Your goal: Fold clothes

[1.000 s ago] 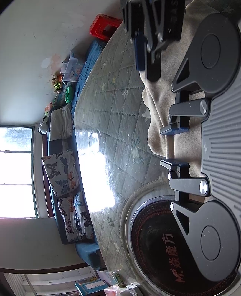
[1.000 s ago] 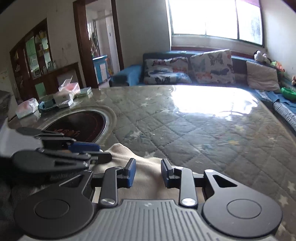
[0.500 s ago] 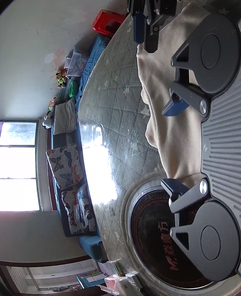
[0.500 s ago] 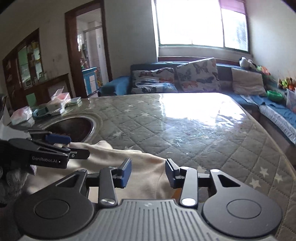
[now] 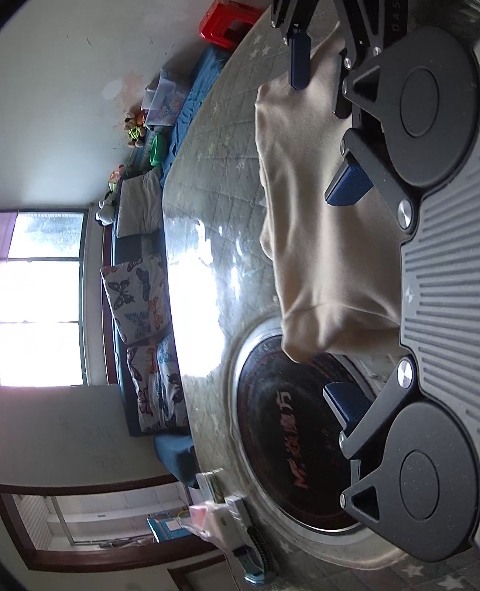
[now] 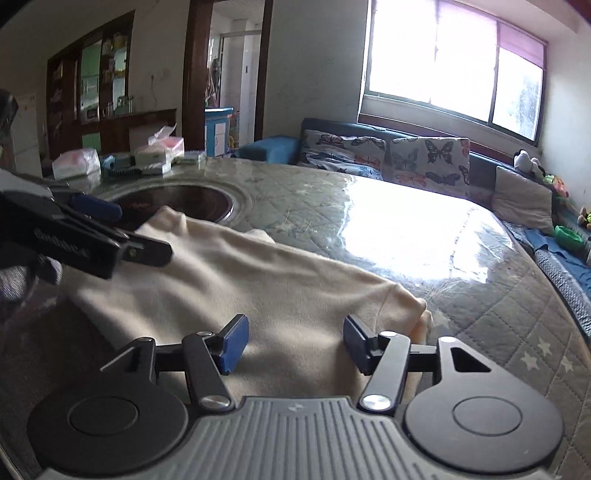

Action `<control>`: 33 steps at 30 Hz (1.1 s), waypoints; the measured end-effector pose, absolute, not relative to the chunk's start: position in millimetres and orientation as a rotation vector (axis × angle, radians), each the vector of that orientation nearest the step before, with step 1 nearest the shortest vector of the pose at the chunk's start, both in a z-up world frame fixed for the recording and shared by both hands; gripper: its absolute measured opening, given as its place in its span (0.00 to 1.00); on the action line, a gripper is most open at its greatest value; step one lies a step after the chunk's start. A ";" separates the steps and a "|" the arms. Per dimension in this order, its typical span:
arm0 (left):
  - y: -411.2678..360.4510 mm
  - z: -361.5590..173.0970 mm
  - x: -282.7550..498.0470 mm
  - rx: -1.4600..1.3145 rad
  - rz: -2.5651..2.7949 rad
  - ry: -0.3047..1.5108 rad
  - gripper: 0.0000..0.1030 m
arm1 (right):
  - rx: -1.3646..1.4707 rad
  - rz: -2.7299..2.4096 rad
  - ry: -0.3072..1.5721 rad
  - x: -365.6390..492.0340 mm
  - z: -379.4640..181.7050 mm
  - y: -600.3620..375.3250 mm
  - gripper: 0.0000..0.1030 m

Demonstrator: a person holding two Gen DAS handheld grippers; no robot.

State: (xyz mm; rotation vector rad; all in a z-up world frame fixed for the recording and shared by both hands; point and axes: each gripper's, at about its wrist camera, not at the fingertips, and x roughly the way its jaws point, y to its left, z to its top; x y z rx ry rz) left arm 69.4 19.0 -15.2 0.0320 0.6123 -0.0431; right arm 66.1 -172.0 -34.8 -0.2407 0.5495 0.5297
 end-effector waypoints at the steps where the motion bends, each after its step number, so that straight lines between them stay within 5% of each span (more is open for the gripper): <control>1: 19.7 -16.7 67.2 0.031 -0.038 0.616 1.00 | -0.238 0.528 0.549 65.4 -34.6 -172.2 0.57; 14: 38.5 -32.5 42.9 0.005 0.054 0.651 1.00 | -0.288 0.599 0.552 58.3 -36.9 -147.7 0.69; 33: 68.4 -32.8 69.2 -0.116 0.181 0.664 1.00 | -0.222 0.547 0.569 41.1 -35.1 -178.6 0.73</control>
